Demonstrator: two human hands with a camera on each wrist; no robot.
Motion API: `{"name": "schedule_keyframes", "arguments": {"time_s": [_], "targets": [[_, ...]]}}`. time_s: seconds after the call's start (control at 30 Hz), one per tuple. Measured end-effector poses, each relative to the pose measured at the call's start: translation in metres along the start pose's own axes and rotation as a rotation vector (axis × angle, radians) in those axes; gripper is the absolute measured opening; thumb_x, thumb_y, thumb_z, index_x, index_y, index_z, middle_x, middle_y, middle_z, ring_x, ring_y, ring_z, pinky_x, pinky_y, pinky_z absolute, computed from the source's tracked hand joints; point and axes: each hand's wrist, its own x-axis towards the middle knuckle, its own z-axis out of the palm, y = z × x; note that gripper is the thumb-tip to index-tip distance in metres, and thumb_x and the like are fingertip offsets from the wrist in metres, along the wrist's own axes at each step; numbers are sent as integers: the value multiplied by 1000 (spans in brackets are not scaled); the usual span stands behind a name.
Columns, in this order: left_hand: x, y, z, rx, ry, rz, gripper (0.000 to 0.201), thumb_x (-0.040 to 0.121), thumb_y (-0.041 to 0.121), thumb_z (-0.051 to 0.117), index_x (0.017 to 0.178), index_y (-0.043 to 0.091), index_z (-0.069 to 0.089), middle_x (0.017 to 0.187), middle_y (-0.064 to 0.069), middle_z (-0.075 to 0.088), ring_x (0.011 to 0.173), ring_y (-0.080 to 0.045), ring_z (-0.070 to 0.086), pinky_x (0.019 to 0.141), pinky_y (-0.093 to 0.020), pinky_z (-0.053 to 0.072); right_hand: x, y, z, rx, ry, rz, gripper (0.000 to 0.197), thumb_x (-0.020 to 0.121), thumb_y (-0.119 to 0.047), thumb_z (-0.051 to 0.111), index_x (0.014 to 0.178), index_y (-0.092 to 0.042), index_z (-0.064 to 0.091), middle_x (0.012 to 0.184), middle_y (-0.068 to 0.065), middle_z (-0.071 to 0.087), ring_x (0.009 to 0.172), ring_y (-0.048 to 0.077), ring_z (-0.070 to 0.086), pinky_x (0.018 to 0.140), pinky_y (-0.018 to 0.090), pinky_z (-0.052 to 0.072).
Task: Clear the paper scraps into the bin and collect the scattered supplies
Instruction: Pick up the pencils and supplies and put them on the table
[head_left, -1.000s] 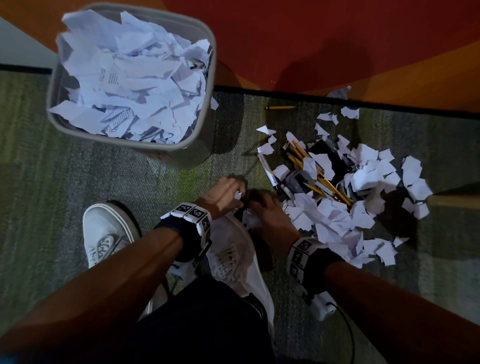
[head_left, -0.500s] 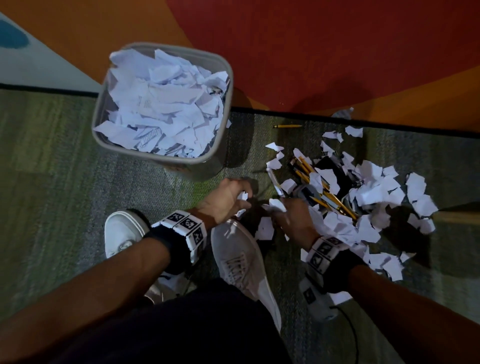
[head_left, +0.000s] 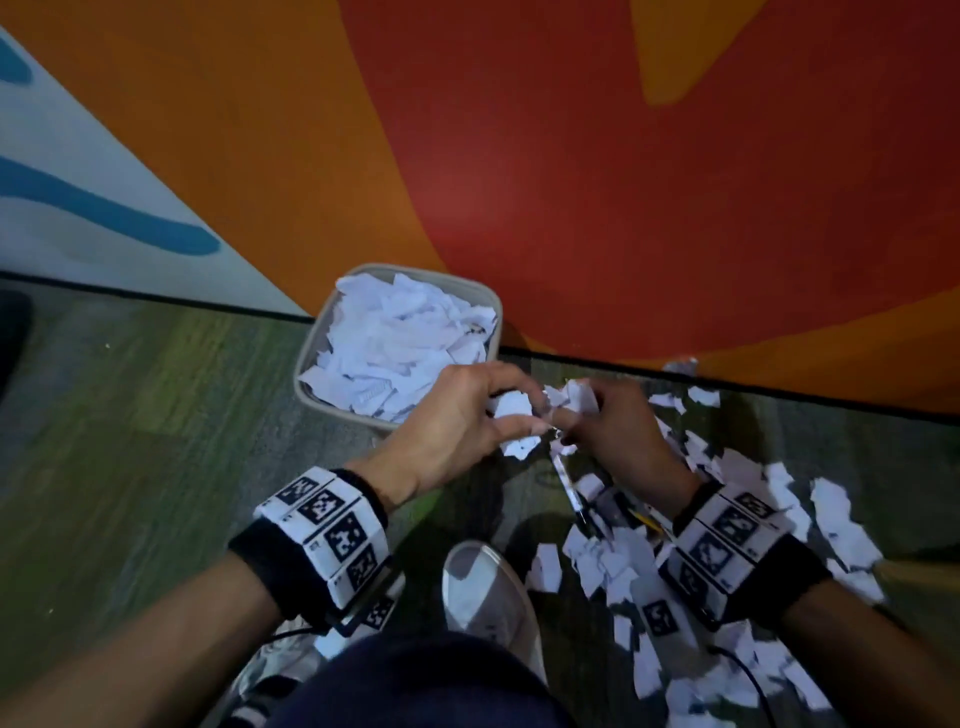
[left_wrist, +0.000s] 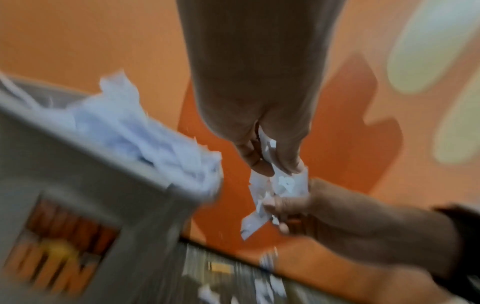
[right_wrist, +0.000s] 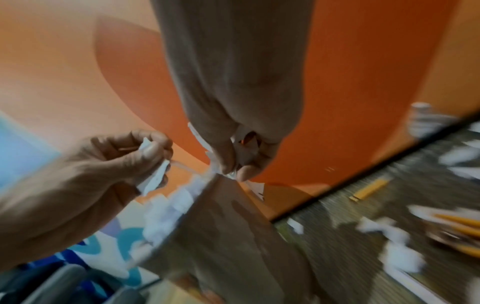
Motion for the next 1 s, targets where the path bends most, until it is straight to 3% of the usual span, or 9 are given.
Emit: {"name": "schedule_keyframes", "arguments": {"time_s": [0.13,0.23,0.37,0.43,0.53,0.63,0.77,0.9,1.0], "targets": [[12,6,-51,30,267,-59,17,80,35,81,90,24,72,90,2,72,79,-9,63,67,-28,47,18,-55,7,36,-5,-69,11,85,-12,76,77,-8,69,66,7,67,55,15,61,50,27,49],[18,-7,-84,97,389,-140,19,84,39,77,93,24,72,86,1,71,70,-11,62,58,-25,46,39,-81,32,48,13,-102,9,76,-16,80,73,-19,72,66,0,69,57,8,59,53,37,55],[21,-22,-105,201,273,-235,35,94,43,64,115,15,69,111,1,72,73,-8,66,66,-20,48,58,-108,64,-40,-27,-155,12,75,-20,81,86,-20,75,81,-8,71,77,10,66,70,36,57],[19,-25,-112,268,247,-265,38,99,40,57,126,13,65,123,-3,69,75,-12,67,71,-25,53,60,-119,69,-130,-121,-150,32,76,-22,82,107,-18,73,100,-7,68,92,11,65,77,28,54],[13,-26,-124,434,273,-260,37,100,35,57,130,14,62,125,-8,68,79,-17,69,76,-31,56,63,-123,63,-227,-235,-132,55,76,-15,83,127,-18,62,120,3,63,99,13,62,79,31,58],[9,-26,-133,596,292,-229,37,97,34,60,130,16,61,133,-6,61,92,-21,67,88,-43,57,63,-116,46,-281,-207,-129,60,75,-11,82,131,-20,61,108,2,65,99,14,64,84,36,60],[7,-2,-121,577,316,-170,30,96,34,62,121,18,66,121,1,64,79,-13,64,81,-36,58,54,-102,17,-283,-136,-147,47,75,-17,81,119,-24,68,97,-2,73,89,6,69,86,32,59],[12,28,-80,338,180,-76,15,94,36,65,99,23,72,95,12,72,64,0,64,65,-22,51,31,-92,-9,-267,-110,-174,35,81,-13,76,115,-20,70,98,-7,71,92,5,68,82,22,53],[21,30,-45,227,51,-41,13,93,34,67,96,23,72,87,10,71,68,-1,63,63,-18,46,7,-72,-31,-223,-112,-132,33,83,-17,76,116,-19,69,101,-2,71,94,9,67,82,26,54]]}}
